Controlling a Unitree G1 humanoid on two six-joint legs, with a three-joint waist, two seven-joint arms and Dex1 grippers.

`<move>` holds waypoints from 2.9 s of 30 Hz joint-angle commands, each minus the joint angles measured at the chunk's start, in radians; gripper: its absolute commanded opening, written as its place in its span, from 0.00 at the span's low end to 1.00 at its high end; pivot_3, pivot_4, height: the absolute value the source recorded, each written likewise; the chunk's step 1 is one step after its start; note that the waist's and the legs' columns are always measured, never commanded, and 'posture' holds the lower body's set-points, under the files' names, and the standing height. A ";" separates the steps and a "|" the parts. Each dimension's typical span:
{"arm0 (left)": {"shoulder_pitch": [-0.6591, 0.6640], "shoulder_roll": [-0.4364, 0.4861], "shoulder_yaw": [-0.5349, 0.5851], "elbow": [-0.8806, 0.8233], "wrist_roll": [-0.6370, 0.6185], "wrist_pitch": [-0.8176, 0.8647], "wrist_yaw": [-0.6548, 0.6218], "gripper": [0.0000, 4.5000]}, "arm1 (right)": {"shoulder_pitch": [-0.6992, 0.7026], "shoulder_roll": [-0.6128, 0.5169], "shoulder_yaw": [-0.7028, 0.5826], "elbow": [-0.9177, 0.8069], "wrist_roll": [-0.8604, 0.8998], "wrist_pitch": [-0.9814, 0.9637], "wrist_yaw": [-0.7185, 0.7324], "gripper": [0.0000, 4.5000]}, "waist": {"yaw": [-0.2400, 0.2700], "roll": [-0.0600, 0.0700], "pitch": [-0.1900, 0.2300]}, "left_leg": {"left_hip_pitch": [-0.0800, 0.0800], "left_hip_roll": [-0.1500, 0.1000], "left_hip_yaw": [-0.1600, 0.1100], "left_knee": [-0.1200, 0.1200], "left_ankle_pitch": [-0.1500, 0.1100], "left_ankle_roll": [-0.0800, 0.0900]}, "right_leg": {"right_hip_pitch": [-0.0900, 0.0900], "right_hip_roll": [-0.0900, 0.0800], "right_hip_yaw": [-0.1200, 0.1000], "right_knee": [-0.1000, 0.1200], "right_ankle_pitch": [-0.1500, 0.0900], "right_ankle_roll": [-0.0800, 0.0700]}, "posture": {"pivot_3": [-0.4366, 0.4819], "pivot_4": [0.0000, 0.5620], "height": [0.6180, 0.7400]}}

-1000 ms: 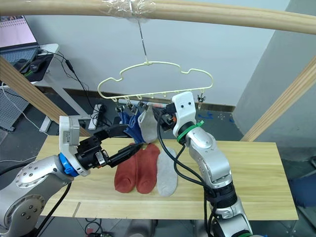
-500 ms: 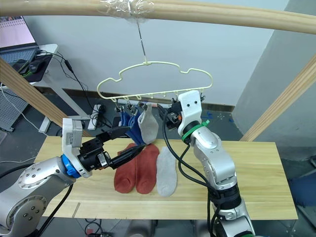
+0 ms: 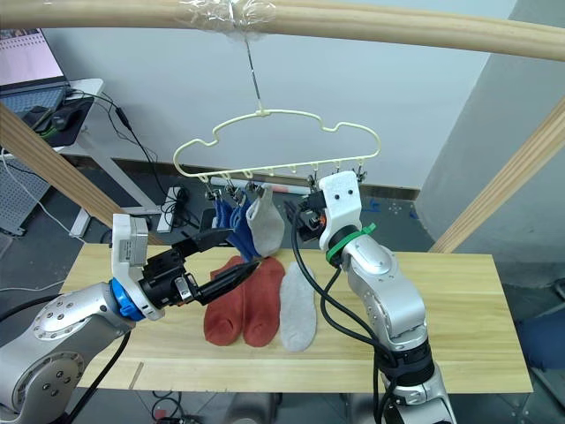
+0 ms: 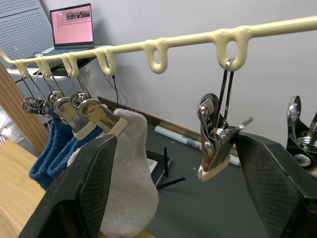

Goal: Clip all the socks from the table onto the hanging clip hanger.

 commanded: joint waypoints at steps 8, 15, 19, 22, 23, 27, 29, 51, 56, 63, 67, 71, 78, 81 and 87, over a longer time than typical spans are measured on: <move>0.001 -0.006 0.009 -0.040 0.006 -0.024 -0.005 1.00 | -0.068 0.056 0.002 0.003 0.056 0.005 0.014 0.86 | 0.001 0.000 0.000 | 0.000 0.000 0.000 0.000 0.000 0.000 | 0.000 0.000 0.000 0.000 0.000 0.000 | 0.69 0.45 1.00; 0.009 -0.016 0.019 -0.057 -0.005 -0.023 0.008 1.00 | -0.078 0.057 -0.003 0.032 0.052 -0.009 0.013 0.86 | 0.001 0.000 0.000 | 0.000 0.000 0.000 0.000 0.000 0.000 | 0.000 0.000 0.000 0.000 0.000 0.000 | 0.69 0.45 1.00; 0.013 -0.020 0.020 -0.064 -0.008 -0.020 0.009 1.00 | -0.077 0.062 -0.013 0.031 0.051 -0.011 0.002 0.86 | 0.001 0.000 0.000 | 0.000 0.000 0.000 0.000 0.000 0.000 | 0.000 0.000 0.000 0.000 0.000 0.000 | 0.69 0.45 1.00; 0.011 -0.021 0.018 -0.064 -0.009 -0.021 0.010 1.00 | -0.076 0.061 -0.022 0.032 0.048 -0.009 -0.008 0.86 | 0.001 0.000 0.000 | 0.000 0.000 0.000 0.000 0.000 0.000 | 0.000 0.000 0.000 0.000 0.000 0.000 | 0.69 0.45 1.00; 0.008 -0.022 0.017 -0.063 -0.010 -0.021 0.011 1.00 | -0.076 0.064 -0.029 0.033 0.048 -0.007 -0.013 0.86 | 0.001 0.000 0.000 | 0.000 0.000 0.000 0.000 0.000 0.000 | 0.000 0.000 0.000 0.000 0.000 0.000 | 0.69 0.45 1.00; -0.013 -0.032 0.021 -0.062 -0.038 -0.024 0.013 1.00 | -0.082 0.065 -0.045 0.034 0.049 -0.009 -0.023 0.86 | 0.002 0.000 0.000 | 0.000 0.000 0.000 0.000 0.000 0.000 | 0.000 0.000 0.000 0.000 0.000 0.000 | 0.68 0.45 1.00; -0.024 -0.038 0.030 -0.061 -0.063 -0.023 0.014 1.00 | -0.085 0.066 -0.048 0.036 0.048 -0.010 -0.027 0.86 | 0.001 0.000 0.000 | 0.000 0.000 0.000 0.000 0.000 0.000 | 0.000 0.000 0.000 0.000 0.000 0.000 | 0.68 0.45 1.00; -0.060 -0.038 0.016 -0.052 -0.032 -0.029 0.039 1.00 | -0.087 0.069 -0.052 0.043 0.053 -0.016 -0.035 0.35 | 0.001 0.000 0.000 | 0.000 0.000 0.000 0.000 0.000 0.000 | 0.000 0.000 0.000 0.000 0.000 0.000 | 0.68 0.47 1.00; -0.060 -0.040 0.016 -0.053 -0.031 -0.030 0.037 1.00 | -0.086 0.072 -0.056 0.047 0.055 -0.019 -0.039 0.35 | 0.001 0.000 0.000 | 0.000 0.000 0.000 0.000 0.000 0.000 | 0.000 0.000 0.000 0.000 0.000 0.000 | 0.68 0.47 1.00; -0.058 -0.042 0.009 -0.053 -0.028 -0.032 0.035 1.00 | -0.079 0.074 -0.073 0.050 0.052 -0.022 -0.045 0.02 | 0.001 0.000 0.000 | 0.000 0.000 0.000 0.000 0.000 0.000 | 0.000 0.000 0.000 0.000 0.000 0.000 | 0.68 0.47 1.00; -0.047 -0.052 -0.004 -0.065 -0.024 -0.034 0.047 1.00 | -0.078 0.057 -0.071 0.048 0.046 -0.027 -0.032 0.01 | 0.001 0.000 0.000 | 0.000 0.000 0.000 0.000 0.000 0.000 | 0.000 0.000 0.000 0.000 0.000 0.000 | 0.68 0.47 1.00; -0.026 -0.092 -0.087 -0.029 0.078 -0.012 0.141 1.00 | -0.072 0.015 -0.081 0.055 0.064 -0.017 0.015 0.01 | 0.001 0.000 0.000 | 0.000 0.000 0.000 0.000 0.000 0.000 | 0.000 0.000 0.000 0.000 0.000 0.000 | 0.66 0.48 1.00; -0.097 -0.213 -0.368 0.219 0.401 -0.064 0.244 1.00 | -0.106 -0.121 -0.117 0.161 0.100 -0.047 0.143 0.01 | 0.000 0.001 0.000 | 0.001 -0.001 0.000 0.001 0.000 0.000 | 0.001 0.000 0.000 0.000 0.000 0.000 | 0.61 0.48 1.00; -0.155 -0.270 -0.445 0.369 0.529 -0.101 0.282 1.00 | -0.122 -0.154 -0.130 0.189 0.104 -0.057 0.160 0.01 | 0.000 0.001 0.000 | 0.001 -0.001 0.000 0.001 0.000 0.000 | 0.001 0.000 0.000 0.000 0.000 0.000 | 0.59 0.48 1.00; -0.202 -0.354 -0.542 0.505 0.667 -0.132 0.292 1.00 | -0.119 -0.173 -0.123 0.194 0.112 -0.055 0.160 0.01 | -0.007 0.001 0.000 | 0.000 -0.001 0.000 0.001 0.000 0.001 | 0.001 0.000 0.000 0.000 0.001 -0.001 | 0.57 0.48 1.00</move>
